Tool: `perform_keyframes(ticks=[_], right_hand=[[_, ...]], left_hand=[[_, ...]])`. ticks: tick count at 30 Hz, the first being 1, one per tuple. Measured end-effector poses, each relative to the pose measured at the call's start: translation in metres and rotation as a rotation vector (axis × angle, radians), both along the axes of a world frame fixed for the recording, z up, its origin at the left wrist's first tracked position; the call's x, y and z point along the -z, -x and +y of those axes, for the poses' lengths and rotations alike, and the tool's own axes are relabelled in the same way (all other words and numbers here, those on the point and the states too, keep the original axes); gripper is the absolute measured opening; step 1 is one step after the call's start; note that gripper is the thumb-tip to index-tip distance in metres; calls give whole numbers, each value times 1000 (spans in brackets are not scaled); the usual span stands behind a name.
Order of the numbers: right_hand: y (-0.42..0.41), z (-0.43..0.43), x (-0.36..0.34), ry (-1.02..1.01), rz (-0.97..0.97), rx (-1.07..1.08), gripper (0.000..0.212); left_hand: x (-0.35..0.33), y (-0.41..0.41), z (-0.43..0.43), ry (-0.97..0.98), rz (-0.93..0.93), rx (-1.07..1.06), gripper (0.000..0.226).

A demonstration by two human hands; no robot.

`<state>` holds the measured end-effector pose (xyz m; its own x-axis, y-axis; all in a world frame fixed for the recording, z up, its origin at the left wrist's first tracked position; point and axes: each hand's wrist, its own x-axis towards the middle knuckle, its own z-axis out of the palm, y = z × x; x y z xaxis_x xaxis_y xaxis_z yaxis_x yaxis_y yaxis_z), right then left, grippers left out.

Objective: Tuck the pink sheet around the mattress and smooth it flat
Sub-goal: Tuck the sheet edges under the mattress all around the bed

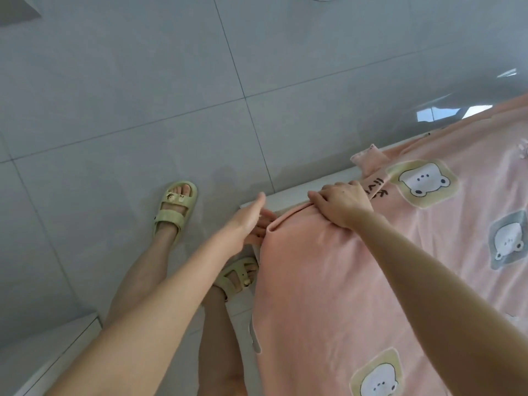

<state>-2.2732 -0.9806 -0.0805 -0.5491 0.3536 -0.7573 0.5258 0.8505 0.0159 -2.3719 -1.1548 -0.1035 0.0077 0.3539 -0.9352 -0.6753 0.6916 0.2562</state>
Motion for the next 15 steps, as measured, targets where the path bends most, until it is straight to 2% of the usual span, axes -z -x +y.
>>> perform_keyframes(ticks=[2, 5, 7, 10, 12, 15], right_hand=[[-3, -2, 9, -42, 87, 22, 51], [-11, -3, 7, -84, 264, 99, 53], [-16, 1, -3, -145, 402, 135, 55], [-36, 21, -26, -244, 569, 170, 45], [-54, 41, -43, -256, 586, 235, 36], [-76, 72, -53, -238, 478, 238, 30]], left_hand=[[-7, 5, 4, -111, 142, 83, 53], [-16, -2, 18, -269, 245, 310, 48], [-20, -5, 33, -271, 297, 395, 54], [-23, -3, 50, -236, 360, 500, 58], [-24, -4, 59, -231, 370, 591, 62], [-29, -11, 72, -199, 372, 667, 69]])
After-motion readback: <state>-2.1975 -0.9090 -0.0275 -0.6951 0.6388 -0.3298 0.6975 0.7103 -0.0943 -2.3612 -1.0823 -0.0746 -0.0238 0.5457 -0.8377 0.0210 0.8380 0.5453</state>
